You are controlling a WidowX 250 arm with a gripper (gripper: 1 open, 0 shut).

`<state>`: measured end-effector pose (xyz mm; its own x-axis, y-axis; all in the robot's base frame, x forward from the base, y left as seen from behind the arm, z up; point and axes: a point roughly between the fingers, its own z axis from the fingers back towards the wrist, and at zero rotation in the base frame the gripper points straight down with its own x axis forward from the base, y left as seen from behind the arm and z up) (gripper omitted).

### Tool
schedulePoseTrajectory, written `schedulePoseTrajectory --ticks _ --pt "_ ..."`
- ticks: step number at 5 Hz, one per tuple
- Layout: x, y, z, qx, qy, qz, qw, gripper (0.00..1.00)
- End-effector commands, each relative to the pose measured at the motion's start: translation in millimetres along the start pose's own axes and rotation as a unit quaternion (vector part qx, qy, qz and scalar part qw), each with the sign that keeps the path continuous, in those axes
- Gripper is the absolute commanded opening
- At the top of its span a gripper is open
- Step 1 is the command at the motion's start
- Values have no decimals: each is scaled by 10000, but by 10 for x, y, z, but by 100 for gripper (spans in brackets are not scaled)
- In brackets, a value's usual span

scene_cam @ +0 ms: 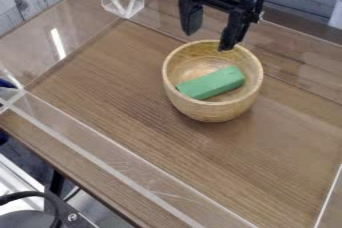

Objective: Remove the green block from inside the brown bowl and put it on the table

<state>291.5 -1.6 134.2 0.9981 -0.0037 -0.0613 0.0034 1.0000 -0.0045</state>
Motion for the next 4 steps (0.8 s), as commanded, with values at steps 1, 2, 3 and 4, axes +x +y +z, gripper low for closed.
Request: schedulePoseTrajectory --ticks 1,2,3,4 --pt "-41 24 -149 -34 54 -602 9982 100" --pt "-5 46 -273 90 244 -990 9947 100" --pt "52 18 -382 82 25 -1284 9917 100" --pt "102 1 -461 58 -117 -1469 9891 100"
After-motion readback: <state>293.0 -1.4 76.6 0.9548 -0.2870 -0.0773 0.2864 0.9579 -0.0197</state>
